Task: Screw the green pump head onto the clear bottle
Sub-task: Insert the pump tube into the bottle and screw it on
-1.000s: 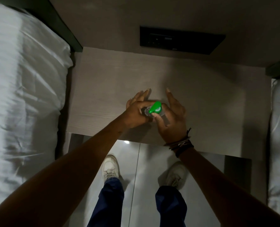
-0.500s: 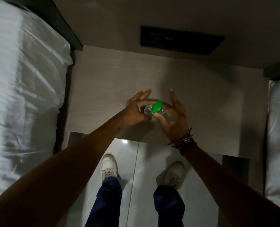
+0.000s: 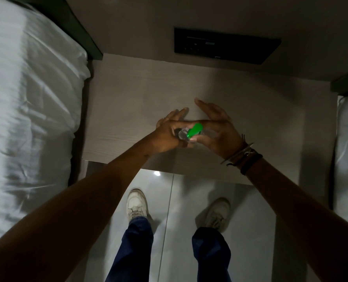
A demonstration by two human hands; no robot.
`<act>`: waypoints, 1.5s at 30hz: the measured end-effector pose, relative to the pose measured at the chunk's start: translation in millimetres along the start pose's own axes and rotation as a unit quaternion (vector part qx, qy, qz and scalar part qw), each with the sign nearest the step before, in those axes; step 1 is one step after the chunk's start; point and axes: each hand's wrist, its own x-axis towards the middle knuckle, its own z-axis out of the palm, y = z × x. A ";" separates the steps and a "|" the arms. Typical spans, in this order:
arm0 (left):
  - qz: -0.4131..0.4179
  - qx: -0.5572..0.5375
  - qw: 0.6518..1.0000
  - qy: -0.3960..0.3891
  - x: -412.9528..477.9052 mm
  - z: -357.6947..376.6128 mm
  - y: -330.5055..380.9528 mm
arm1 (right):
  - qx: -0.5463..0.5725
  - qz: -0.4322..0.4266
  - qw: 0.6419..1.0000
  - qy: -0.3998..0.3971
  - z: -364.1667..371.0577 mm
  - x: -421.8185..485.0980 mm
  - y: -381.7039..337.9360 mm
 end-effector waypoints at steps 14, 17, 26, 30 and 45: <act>-0.003 0.005 1.000 -0.025 1.1 -3.9 0.1 | -0.009 0.031 0.997 0.068 13.6 -11.5 -6.4; 0.009 -0.012 1.000 -0.025 1.7 -3.2 -1.3 | -0.009 0.046 0.996 0.073 12.7 -13.9 -6.3; 0.022 0.011 1.000 0.006 1.1 1.0 -3.6 | 0.022 0.097 0.989 0.108 22.0 -11.0 -17.8; 0.018 0.017 1.000 0.012 -0.2 2.0 -2.2 | 0.013 0.144 0.975 0.167 27.5 -8.9 -20.5; 0.027 -0.002 1.000 0.014 0.4 7.8 -4.2 | 0.030 0.091 0.987 0.127 30.4 -9.0 -19.0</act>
